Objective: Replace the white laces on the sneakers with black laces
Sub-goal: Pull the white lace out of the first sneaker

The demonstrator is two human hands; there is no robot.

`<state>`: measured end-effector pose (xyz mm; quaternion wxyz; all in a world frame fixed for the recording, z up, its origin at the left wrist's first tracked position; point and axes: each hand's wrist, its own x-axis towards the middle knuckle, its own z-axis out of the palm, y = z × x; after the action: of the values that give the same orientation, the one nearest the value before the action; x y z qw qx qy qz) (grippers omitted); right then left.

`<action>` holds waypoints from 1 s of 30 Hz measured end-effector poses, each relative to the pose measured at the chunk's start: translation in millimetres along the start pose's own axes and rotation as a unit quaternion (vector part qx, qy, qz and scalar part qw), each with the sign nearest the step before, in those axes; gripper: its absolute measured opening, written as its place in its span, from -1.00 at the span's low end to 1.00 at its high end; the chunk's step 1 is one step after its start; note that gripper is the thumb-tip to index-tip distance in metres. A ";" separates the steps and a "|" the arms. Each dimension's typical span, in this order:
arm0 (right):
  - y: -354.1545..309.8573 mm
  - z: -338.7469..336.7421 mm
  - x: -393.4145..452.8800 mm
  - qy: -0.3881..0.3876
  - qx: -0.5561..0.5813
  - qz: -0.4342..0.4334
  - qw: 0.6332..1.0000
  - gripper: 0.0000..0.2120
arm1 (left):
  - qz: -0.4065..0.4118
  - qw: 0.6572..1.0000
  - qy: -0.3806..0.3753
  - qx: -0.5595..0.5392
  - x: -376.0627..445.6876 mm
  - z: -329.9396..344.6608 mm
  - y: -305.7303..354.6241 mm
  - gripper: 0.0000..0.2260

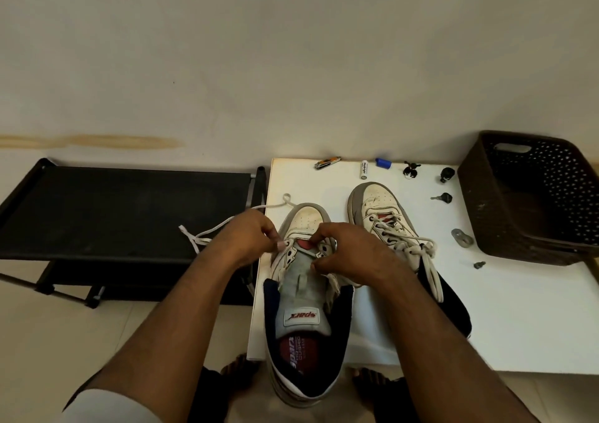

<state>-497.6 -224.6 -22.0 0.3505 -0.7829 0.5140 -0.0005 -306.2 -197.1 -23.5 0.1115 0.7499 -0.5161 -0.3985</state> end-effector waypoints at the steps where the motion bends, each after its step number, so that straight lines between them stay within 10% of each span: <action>1: -0.9 0.6 0.2 -0.007 -0.004 0.000 1.000 -0.65 | -0.012 1.000 0.021 -0.006 -0.5 -6.6 -1.9 -0.95; 7: -2.3 -1.8 -3.5 -0.019 0.008 0.000 1.000 -0.65 | -0.090 0.874 0.477 -0.029 -5.8 -56.3 -37.2 -0.86; 12: -3.8 -2.0 -2.8 -0.016 0.015 -0.007 1.000 -0.65 | -0.027 0.971 0.224 0.080 -4.0 -27.4 -17.1 -0.39; 16: -2.9 -3.9 -2.1 -0.015 0.032 -0.005 0.999 -0.63 | -0.001 0.999 -0.017 -0.032 -0.1 1.6 5.0 -0.71; 22: -5.9 -2.8 -1.8 -0.029 0.013 0.000 0.999 -0.62 | -0.048 0.999 -0.024 0.012 1.7 -14.4 -4.4 -0.92; 27: -2.8 -6.6 -5.4 -0.023 0.005 -0.001 1.000 -0.63 | -0.154 0.933 0.324 0.004 -2.5 -66.7 -46.7 -0.88; 30: 0.2 -11.0 -5.3 -0.029 0.012 -0.014 0.999 -0.65 | -0.103 0.919 0.331 -0.187 0.2 -61.4 -48.2 -0.93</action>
<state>-504.2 -226.5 -11.9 0.3750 -0.7855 0.4922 0.0112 -229.4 -190.9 -11.1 0.3722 0.8538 -0.2857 -0.2257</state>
